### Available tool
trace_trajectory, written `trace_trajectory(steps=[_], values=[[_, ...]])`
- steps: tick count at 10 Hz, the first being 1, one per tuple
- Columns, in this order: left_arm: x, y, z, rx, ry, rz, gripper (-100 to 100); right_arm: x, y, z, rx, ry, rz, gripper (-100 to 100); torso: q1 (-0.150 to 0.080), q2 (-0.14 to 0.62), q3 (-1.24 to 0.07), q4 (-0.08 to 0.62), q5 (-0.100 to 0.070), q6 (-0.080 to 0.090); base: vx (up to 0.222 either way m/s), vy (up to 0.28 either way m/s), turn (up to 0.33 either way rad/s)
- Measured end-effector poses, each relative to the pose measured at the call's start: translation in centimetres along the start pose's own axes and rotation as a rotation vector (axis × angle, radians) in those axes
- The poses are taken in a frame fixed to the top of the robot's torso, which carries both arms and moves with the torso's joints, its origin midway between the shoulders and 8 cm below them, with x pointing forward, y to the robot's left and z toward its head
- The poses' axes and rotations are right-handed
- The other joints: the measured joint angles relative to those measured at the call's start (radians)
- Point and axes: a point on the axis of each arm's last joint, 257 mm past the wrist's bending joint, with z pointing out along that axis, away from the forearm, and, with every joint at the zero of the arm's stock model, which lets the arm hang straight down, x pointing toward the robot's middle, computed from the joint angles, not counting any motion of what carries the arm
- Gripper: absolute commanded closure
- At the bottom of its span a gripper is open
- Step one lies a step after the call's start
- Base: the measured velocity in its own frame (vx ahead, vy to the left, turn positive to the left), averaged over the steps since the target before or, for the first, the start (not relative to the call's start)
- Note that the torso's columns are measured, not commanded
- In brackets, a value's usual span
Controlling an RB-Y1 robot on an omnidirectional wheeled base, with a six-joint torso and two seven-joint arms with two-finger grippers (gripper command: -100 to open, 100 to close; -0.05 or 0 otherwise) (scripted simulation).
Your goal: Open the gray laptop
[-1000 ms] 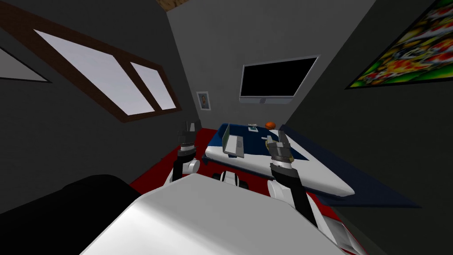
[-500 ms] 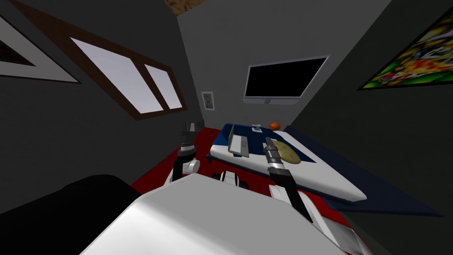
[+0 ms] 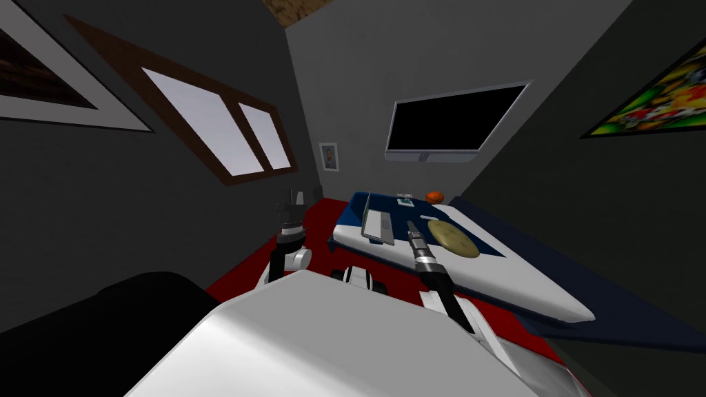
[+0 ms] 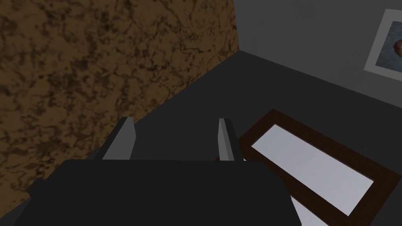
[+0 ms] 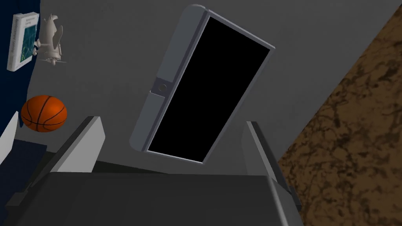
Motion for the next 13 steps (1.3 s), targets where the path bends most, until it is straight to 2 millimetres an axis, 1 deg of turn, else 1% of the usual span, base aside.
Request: trace_trajectory(steps=[1, 2, 5, 6, 7, 8, 10, 11, 12, 13], values=[[0.0, 0.0, 0.0, 0.000, 0.000, 0.000, 0, 0.6, -2.0, -0.3, 0.049, 0.016, -0.036, -100, 0.001, 0.000, 0.000, 0.000, 0.000, 0.000, -0.035, 0.095, 0.040], [0.0, 0.0, 0.0, 0.000, 0.000, 0.000, 0, 0.4, -3.2, -0.4, 0.084, 0.024, -0.059, -100, -0.001, -0.001, -0.001, 0.000, 0.000, 0.000, -0.056, 0.114, 0.088], [0.0, 0.0, 0.0, 0.000, 0.000, 0.000, 0, 0.8, -8.3, -1.3, 0.218, 0.060, -0.159, -100, 0.001, -0.001, -0.001, 0.000, 0.000, -0.001, -0.030, 0.115, 0.074], [0.0, 0.0, 0.0, 0.000, 0.000, 0.000, 0, 0.9, -9.3, -1.8, 0.258, 0.067, -0.182, -100, 0.000, -0.001, -0.001, 0.000, 0.000, 0.000, -0.038, 0.109, 0.134], [0.0, 0.0, 0.0, 0.000, 0.000, 0.000, 0, 0.8, -11.5, -2.8, 0.314, 0.080, -0.224, -100, 0.000, 0.000, 0.000, 0.000, 0.000, 0.000, -0.024, 0.105, 0.050], [0.0, 0.0, 0.0, 0.000, 0.000, 0.000, 0, 0.5, -12.7, -3.2, 0.352, 0.085, -0.249, -100, -0.001, -0.001, 0.000, 0.000, 0.000, 0.000, -0.022, 0.125, 0.131], [0.0, 0.0, 0.0, 0.000, 0.000, 0.000, 0, -0.2, -16.1, -4.5, 0.448, 0.100, -0.317, -100, 0.000, -0.001, 0.000, 0.000, 0.000, 0.000, -0.024, 0.129, 0.104], [0.0, 0.0, 0.0, 0.000, 0.000, 0.000, 0, -0.4, -18.1, -5.7, 0.500, 0.112, -0.361, -100, 0.002, 0.000, 0.000, 0.000, 0.000, -0.001, -0.015, 0.109, 0.052], [0.0, 0.0, 0.0, 0.000, 0.000, 0.000, 0, -0.6, -19.1, -6.4, 0.533, 0.117, -0.386, -100, -0.001, -0.001, -0.001, 0.000, 0.000, 0.000, -0.002, 0.040, -0.033], [0.0, 0.0, 0.0, 0.000, 0.000, 0.000, 0, -0.9, -19.5, -6.5, 0.551, 0.117, -0.395, -100, -0.005, -0.001, -0.001, 0.000, -0.001, 0.000, -0.004, 0.086, 0.181]])
